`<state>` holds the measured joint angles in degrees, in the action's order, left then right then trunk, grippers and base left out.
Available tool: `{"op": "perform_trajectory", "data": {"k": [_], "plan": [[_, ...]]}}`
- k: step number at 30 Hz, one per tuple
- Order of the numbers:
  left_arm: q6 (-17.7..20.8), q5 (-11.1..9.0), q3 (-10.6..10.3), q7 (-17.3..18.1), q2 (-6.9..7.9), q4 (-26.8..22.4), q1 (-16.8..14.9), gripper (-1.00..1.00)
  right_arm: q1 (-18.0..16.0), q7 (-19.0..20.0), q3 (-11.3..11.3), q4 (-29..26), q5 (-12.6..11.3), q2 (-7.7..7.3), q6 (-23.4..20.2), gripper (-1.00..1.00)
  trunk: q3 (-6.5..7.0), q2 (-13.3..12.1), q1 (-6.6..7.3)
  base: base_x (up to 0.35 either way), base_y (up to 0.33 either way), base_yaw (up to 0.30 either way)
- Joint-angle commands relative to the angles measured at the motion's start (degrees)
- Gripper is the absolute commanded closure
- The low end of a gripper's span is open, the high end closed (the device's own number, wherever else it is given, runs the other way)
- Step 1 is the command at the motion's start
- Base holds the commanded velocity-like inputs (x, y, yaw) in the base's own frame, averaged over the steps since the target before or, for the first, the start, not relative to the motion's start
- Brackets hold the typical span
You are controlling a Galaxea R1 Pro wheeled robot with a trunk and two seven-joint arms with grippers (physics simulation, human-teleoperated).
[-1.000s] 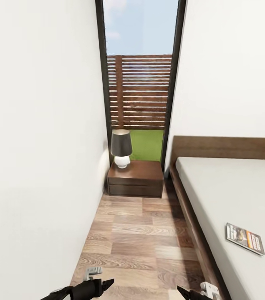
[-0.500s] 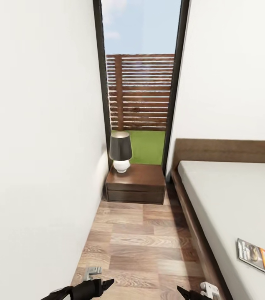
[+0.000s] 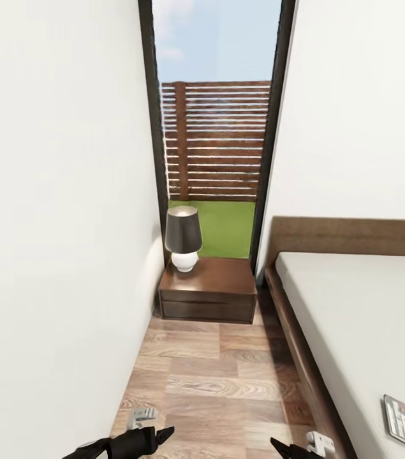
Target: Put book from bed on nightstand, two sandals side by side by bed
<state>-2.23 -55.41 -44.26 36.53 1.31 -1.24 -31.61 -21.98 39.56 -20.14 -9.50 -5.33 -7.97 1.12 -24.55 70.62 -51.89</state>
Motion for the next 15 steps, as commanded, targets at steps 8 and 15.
{"op": "perform_trajectory", "data": {"k": [8, 15], "plan": [[-0.2, -0.3, -0.5, 0.1, 0.01, 0.0, 0.0, -1.00, 0.0, 0.2, 0.3, 0.1, -0.5, -0.03, 0.1, -1.00, -0.06, 0.0, -0.03, 0.312, 0.000, 0.000], [-0.2, -0.3, -0.5, 0.1, 0.01, 0.0, 0.0, -1.00, 0.0, 0.2, 0.2, 0.1, -0.5, -0.02, 0.1, -1.00, -0.06, 0.0, -0.03, 0.312, 0.000, 0.000]]}}
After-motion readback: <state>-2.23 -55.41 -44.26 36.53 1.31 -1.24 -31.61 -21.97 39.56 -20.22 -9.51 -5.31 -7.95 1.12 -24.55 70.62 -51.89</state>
